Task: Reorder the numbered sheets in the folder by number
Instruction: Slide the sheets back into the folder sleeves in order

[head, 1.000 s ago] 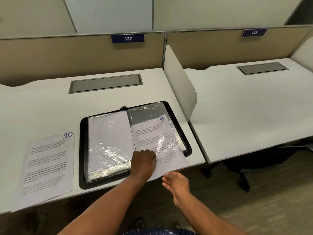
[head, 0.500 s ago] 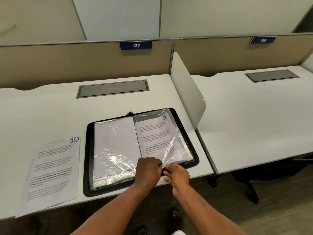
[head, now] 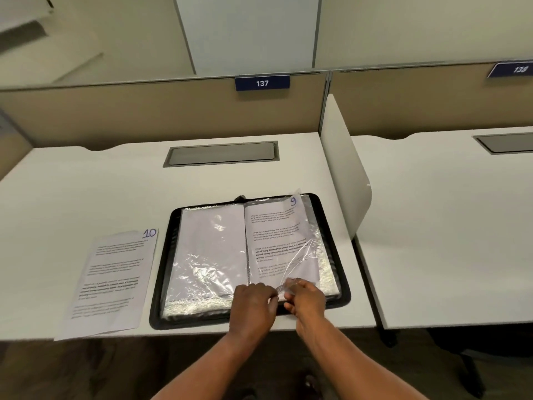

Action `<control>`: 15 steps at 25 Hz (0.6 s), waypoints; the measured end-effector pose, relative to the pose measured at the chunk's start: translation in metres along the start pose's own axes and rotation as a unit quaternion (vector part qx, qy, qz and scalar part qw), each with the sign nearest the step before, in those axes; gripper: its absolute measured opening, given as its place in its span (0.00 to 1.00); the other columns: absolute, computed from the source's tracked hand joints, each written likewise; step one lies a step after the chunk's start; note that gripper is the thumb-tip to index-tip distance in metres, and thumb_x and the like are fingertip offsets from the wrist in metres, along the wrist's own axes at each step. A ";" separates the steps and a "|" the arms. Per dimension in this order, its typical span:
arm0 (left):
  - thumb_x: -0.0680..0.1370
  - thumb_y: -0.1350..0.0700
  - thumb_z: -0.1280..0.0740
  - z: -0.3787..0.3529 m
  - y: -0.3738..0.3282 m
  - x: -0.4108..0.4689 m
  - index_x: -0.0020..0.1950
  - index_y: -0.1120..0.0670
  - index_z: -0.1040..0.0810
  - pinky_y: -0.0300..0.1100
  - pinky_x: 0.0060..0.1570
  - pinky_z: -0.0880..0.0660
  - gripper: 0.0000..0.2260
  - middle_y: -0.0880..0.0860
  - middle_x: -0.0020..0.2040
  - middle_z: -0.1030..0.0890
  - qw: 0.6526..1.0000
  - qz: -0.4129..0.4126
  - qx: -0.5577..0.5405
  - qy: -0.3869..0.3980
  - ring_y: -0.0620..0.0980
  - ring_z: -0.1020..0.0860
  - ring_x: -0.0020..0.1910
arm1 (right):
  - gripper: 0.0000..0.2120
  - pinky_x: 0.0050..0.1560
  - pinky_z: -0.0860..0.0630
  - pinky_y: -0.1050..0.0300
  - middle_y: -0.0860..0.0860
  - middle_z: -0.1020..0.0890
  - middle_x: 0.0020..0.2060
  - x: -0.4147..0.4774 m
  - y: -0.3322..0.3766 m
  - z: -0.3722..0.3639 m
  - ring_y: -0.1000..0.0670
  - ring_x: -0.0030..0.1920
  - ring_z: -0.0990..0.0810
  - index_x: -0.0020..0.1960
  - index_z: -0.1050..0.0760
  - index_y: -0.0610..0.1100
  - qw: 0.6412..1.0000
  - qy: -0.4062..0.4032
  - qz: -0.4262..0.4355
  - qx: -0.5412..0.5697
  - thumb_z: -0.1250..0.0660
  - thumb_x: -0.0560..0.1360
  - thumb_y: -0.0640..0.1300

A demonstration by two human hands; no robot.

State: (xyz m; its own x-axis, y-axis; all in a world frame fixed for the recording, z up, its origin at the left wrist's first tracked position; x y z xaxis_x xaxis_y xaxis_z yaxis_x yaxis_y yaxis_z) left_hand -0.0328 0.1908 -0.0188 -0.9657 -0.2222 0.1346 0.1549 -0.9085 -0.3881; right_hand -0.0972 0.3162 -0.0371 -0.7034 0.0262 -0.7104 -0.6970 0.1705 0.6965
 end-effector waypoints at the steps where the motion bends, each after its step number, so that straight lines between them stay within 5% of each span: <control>1: 0.71 0.51 0.27 0.000 -0.001 0.000 0.44 0.46 0.16 0.46 0.44 0.27 0.03 0.44 0.38 0.17 1.000 0.005 0.005 -0.004 0.46 0.21 0.39 | 0.05 0.34 0.21 0.58 0.43 0.15 0.40 0.000 -0.001 0.004 0.49 0.37 0.19 0.52 0.17 0.40 1.000 0.007 0.002 -0.012 0.30 0.78 0.34; 8: 0.73 0.50 0.27 -0.005 -0.007 -0.006 0.46 0.45 0.16 0.43 0.50 0.29 0.03 0.42 0.41 0.17 0.997 0.056 -0.002 -0.045 0.44 0.21 0.42 | 0.04 0.41 0.16 0.54 0.44 0.12 0.44 -0.011 0.000 0.045 0.43 0.46 0.13 0.52 0.16 0.40 0.995 0.067 0.021 -0.077 0.27 0.78 0.38; 15: 0.74 0.49 0.30 -0.009 -0.017 -0.008 0.47 0.46 0.16 0.44 0.52 0.28 0.05 0.43 0.43 0.16 0.995 0.086 -0.002 -0.056 0.43 0.20 0.44 | 0.06 0.36 0.17 0.55 0.41 0.13 0.40 0.004 0.018 0.013 0.46 0.36 0.16 0.51 0.18 0.37 0.996 0.074 -0.003 -0.042 0.32 0.78 0.31</control>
State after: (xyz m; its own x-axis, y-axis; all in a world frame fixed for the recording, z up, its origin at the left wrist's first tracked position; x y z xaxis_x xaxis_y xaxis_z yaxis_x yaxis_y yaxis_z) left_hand -0.0293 0.2113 -0.0211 -0.8952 -0.4132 0.1668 0.3152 -0.8518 -0.4184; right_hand -0.1107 0.3323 -0.0292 -0.7080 -0.1203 -0.6959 -0.7058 0.0874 0.7030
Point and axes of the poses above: each hand's wrist, its own x-axis towards the middle knuckle, its own z-axis out of the back of the hand, y = z × x, the point moved 2 cm from there along x, towards the middle knuckle
